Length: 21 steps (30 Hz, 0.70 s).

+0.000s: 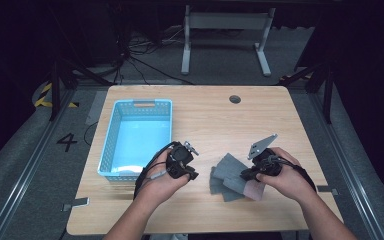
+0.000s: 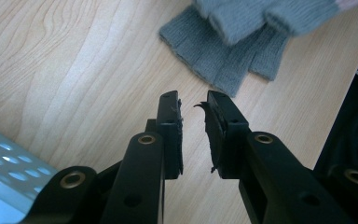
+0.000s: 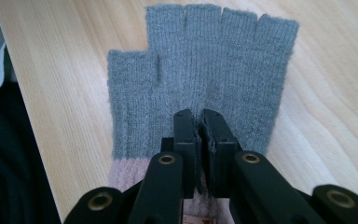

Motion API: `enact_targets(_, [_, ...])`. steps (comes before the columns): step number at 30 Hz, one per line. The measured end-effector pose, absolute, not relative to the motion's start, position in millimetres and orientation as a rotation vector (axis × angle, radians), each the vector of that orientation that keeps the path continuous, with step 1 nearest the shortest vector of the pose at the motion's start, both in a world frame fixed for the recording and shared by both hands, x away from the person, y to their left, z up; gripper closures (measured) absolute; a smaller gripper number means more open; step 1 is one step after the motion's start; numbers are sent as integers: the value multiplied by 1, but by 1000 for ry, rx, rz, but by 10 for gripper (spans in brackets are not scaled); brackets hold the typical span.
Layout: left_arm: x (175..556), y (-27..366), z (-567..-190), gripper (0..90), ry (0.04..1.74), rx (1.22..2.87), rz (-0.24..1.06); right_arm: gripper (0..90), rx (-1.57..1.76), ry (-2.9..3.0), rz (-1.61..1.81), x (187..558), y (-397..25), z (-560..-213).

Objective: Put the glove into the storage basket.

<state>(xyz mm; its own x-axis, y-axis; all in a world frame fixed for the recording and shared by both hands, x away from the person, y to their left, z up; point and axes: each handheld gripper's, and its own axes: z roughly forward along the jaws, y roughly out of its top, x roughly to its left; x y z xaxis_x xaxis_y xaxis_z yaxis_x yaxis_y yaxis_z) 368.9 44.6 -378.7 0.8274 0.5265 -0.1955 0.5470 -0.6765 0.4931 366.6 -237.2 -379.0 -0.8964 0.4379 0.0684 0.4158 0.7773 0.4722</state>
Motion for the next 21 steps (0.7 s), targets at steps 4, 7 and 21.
enact_targets(4, [369, 42, -380, 762, 780, 2469, -53, 857, 668, 2943, 751, 366, -234, -388])
enact_targets(7, [367, 40, -381, 763, 782, 2474, -60, 857, 633, 2959, 751, 366, -232, -393])
enact_targets(21, [359, 26, -393, 773, 778, 2489, -124, 819, 633, 2959, 682, 365, -223, -411])
